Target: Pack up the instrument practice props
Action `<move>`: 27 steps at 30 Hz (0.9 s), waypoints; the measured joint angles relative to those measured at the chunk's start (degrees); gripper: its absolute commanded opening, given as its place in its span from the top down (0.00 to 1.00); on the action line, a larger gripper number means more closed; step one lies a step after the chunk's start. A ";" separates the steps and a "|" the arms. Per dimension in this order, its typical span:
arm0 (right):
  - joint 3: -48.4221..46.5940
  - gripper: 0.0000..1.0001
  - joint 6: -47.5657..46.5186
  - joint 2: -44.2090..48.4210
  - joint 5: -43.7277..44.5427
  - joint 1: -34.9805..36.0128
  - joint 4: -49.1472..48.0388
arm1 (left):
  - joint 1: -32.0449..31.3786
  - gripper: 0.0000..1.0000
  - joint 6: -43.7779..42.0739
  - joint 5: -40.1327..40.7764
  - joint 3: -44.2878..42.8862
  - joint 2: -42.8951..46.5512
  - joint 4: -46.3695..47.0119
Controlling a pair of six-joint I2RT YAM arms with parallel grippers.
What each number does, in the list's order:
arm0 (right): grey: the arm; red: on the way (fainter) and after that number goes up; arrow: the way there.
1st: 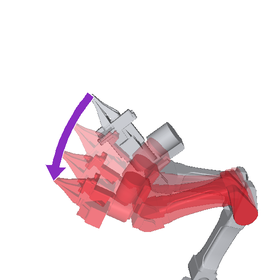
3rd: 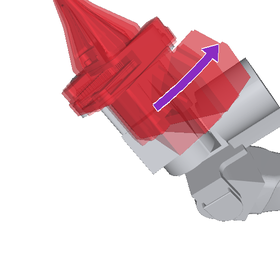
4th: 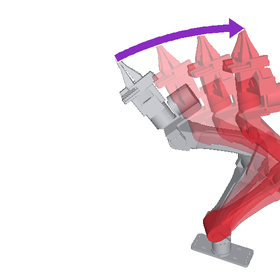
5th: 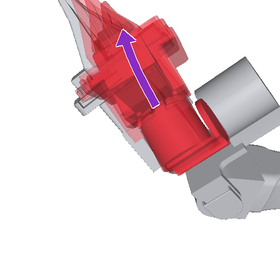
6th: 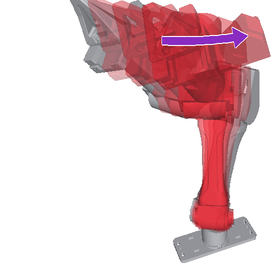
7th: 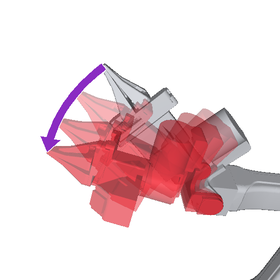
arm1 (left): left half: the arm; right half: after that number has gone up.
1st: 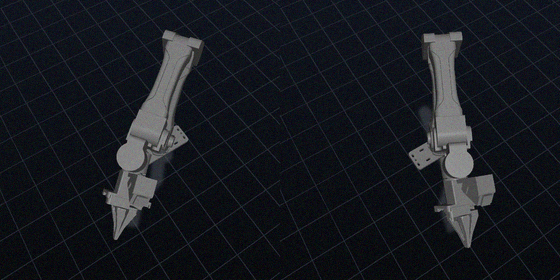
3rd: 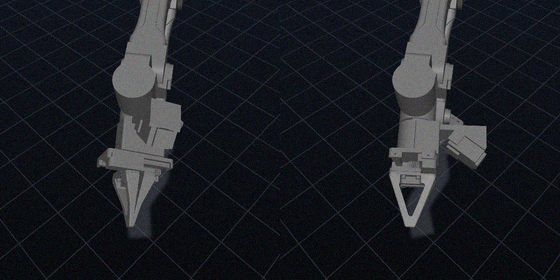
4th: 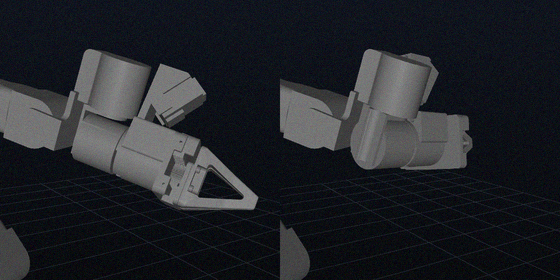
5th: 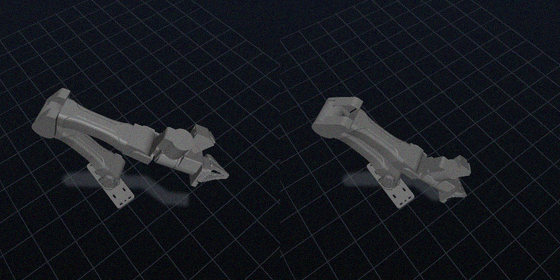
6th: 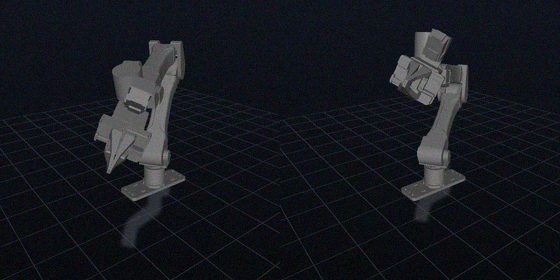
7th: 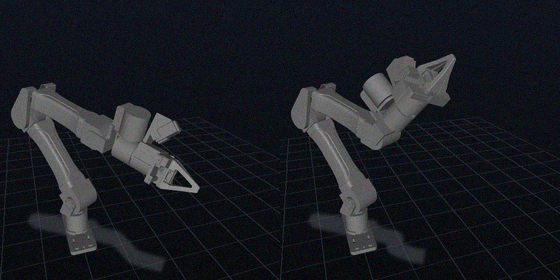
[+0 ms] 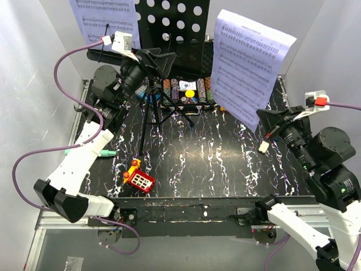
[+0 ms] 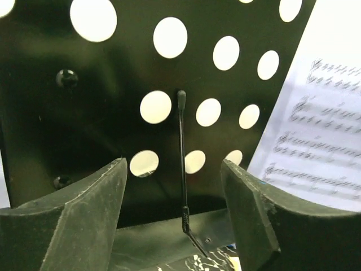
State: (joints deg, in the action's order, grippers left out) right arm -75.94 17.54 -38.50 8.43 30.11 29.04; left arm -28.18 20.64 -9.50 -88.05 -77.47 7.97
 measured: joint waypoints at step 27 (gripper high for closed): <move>29.97 0.99 18.53 -11.02 -23.34 -22.34 -0.02 | 0.00 0.10 9.66 0.07 19.85 28.57 -3.04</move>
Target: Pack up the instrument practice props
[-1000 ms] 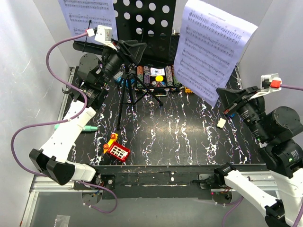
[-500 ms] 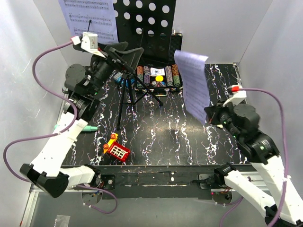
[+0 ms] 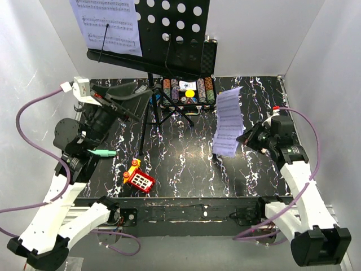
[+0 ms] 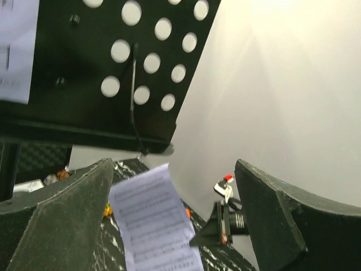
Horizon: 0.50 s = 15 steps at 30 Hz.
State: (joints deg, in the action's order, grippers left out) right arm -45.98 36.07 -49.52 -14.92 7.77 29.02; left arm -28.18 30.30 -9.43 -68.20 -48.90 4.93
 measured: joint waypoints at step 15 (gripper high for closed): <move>7.56 0.99 7.13 -13.38 2.32 -15.47 -8.02 | 0.00 0.09 1.95 2.25 9.62 10.36 -6.82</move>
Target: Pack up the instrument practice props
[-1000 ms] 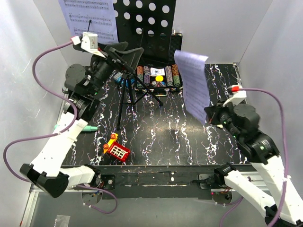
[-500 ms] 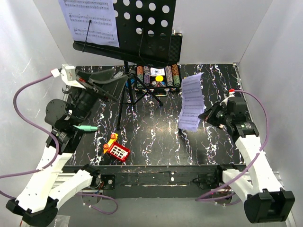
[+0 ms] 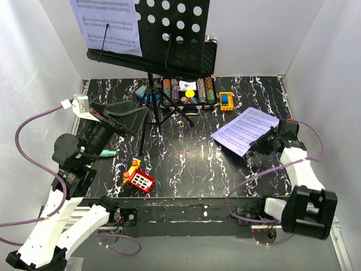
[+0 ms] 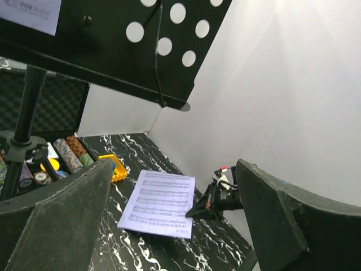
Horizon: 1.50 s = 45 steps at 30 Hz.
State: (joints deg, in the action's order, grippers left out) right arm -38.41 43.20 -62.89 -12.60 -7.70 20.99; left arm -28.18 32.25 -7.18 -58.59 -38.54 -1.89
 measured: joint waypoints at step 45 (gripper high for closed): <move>-29.14 0.39 -16.92 10.95 6.40 33.48 -0.96 | 0.00 0.02 -4.37 4.33 -4.46 -2.62 -5.90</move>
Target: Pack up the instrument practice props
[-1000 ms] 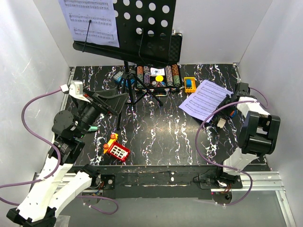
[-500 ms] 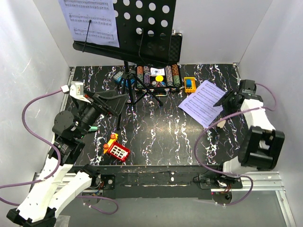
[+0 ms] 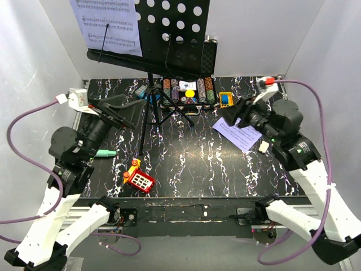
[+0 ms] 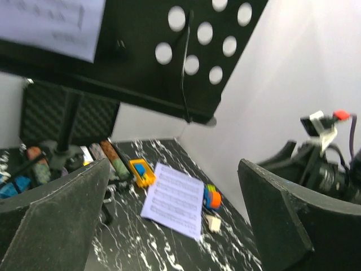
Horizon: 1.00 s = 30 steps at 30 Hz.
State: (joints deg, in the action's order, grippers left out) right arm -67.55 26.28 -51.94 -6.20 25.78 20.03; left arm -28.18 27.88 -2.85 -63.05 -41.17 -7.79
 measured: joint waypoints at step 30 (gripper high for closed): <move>7.96 0.24 -16.37 -30.03 21.46 18.95 -26.45 | 0.11 0.04 -0.02 16.02 14.16 -4.02 -15.65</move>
State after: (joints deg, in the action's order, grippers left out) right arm -59.59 9.91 -81.97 15.27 44.73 -6.42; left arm -28.08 27.86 13.17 -48.88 -45.19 -23.44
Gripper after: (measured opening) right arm 0.759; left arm 0.942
